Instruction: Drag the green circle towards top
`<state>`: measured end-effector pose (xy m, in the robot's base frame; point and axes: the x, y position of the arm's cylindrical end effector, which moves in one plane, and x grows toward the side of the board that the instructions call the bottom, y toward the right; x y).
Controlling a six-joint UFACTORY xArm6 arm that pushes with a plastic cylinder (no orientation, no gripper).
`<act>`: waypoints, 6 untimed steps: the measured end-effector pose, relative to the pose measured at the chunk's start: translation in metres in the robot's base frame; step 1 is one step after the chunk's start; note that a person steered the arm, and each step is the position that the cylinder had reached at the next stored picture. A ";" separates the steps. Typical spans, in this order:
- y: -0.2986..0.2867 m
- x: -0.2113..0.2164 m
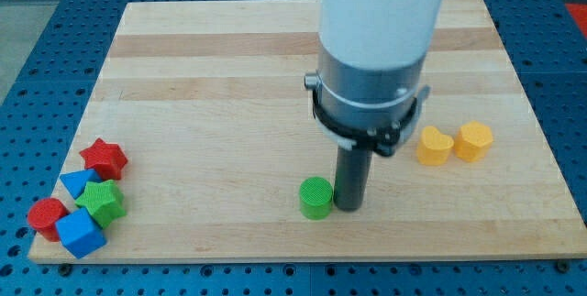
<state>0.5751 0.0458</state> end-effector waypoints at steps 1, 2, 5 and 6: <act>-0.001 0.020; -0.018 0.026; -0.077 -0.075; -0.105 -0.117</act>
